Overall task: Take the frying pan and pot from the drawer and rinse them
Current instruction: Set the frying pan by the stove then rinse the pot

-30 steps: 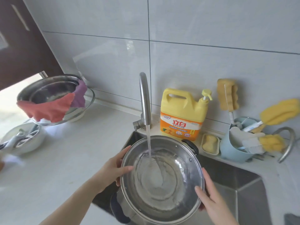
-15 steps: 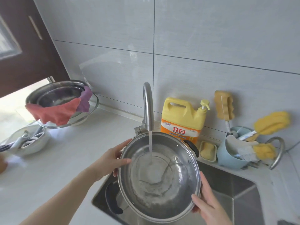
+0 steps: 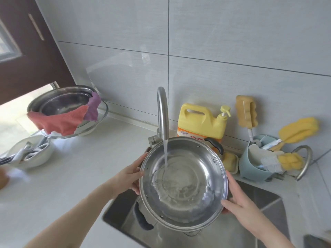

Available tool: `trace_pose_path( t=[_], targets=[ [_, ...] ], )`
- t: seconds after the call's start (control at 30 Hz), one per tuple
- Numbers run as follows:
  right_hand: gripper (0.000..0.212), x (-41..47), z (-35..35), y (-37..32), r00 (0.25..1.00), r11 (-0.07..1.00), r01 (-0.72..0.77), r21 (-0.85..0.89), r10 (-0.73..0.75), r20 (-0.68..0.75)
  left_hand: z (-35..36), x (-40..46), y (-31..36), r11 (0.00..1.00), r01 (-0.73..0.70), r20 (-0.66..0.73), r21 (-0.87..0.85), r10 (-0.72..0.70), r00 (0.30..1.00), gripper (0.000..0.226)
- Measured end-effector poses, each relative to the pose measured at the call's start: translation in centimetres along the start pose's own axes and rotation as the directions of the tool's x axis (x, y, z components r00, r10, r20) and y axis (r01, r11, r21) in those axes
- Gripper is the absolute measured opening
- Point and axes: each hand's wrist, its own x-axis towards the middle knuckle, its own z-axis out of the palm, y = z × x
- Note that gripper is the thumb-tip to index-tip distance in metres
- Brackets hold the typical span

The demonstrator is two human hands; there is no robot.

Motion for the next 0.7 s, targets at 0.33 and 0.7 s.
trace_pose_path(
  t=[0.33,0.7],
  targets=[
    [0.083,-1.4,1.7,3.8,0.983,0.946,-0.167,0.278,0.182,-0.03,-1.0,1.7,1.1,0.982,0.187,0.103,0.038,-0.19,0.976,0.064],
    [0.081,-0.6,4.5,2.6,0.987,0.971,-0.132,0.202,0.147,-0.062,-2.3,0.5,0.4,0.989,0.133,0.09,0.061,-0.138,0.986,0.06]
  ],
)
